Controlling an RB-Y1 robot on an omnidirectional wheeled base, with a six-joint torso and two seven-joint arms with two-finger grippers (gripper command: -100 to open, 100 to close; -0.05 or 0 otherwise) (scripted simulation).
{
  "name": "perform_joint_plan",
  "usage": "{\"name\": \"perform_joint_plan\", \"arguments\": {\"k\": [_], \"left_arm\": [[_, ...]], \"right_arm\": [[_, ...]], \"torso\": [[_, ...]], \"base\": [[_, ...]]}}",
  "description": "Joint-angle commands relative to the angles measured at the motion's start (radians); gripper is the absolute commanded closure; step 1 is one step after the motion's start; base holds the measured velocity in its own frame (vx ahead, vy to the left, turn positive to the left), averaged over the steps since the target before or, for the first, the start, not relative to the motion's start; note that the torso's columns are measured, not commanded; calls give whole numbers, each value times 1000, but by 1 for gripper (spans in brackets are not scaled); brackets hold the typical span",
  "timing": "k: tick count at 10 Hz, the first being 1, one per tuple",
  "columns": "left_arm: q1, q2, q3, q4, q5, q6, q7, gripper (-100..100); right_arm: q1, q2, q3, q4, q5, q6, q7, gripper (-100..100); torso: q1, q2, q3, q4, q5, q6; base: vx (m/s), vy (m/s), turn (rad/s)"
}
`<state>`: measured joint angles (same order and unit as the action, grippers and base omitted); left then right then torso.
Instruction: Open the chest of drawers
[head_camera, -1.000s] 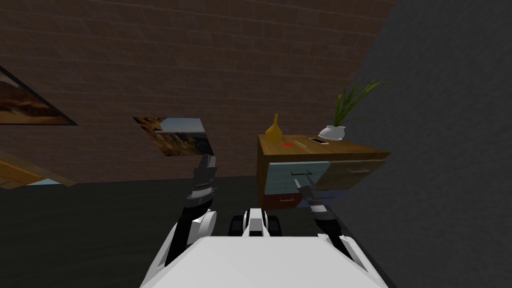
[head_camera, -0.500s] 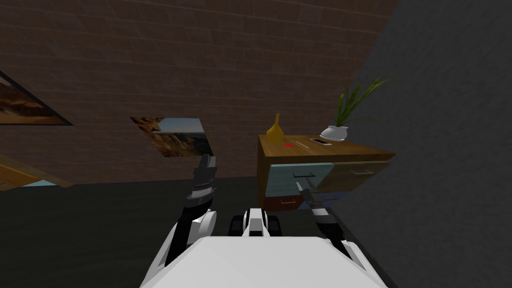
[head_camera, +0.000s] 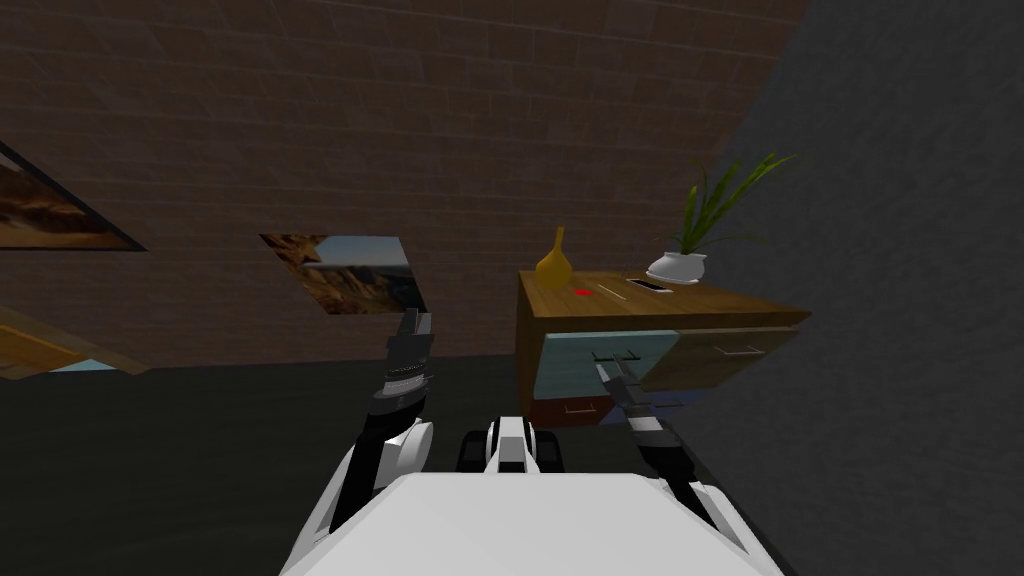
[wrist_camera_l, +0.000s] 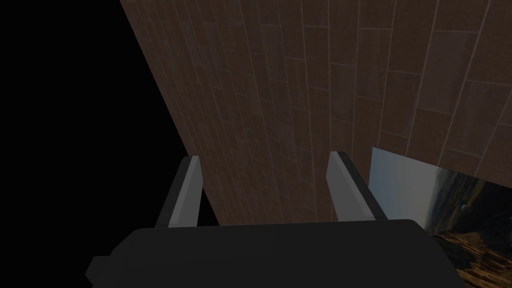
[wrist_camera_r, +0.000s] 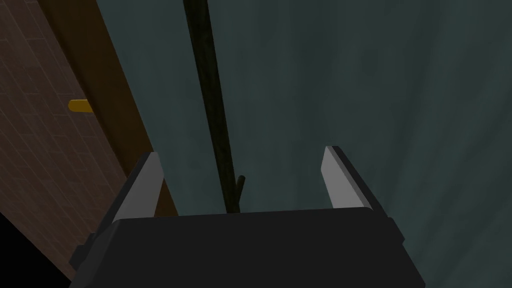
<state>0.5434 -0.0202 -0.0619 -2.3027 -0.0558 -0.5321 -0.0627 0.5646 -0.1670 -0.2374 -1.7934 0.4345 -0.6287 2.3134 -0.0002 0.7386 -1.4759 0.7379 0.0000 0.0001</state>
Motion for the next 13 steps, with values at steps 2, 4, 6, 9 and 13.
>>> {"name": "perform_joint_plan", "arguments": {"k": [2, 4, 6, 9, 13], "left_arm": [[0, 0, 0, 0, 0, 0, 0, 0], [0, 0, 0, 0, 0, 0, 0, 0], [0, 0, 0, 0, 0, 0, 0, 0], [0, 0, 0, 0, 0, 0, 0, 0], [-1, 0, 0, 0, 0, 0, 0, 0]], "right_arm": [[2, -5, 3, -12, -2, 8, -16, -100], [5, -22, 3, -31, -5, 35, -46, -100], [6, -23, 3, -33, -5, 36, -47, -100], [7, -35, 0, -55, -6, 62, -62, 100], [31, -51, 2, -84, -13, 57, -73, 100]], "torso": [[-3, -2, 1, -2, -4, -2], [4, -3, -2, -1, 1, 0], [2, -1, -1, 0, 1, 0], [-3, -2, -1, -1, -1, 0], [2, 9, 5, 4, 2, 1]], "base": [[-34, 27, -1], [-46, 126, 17], [-20, 99, 8], [34, 24, 18], [-167, 4, -34]]}}
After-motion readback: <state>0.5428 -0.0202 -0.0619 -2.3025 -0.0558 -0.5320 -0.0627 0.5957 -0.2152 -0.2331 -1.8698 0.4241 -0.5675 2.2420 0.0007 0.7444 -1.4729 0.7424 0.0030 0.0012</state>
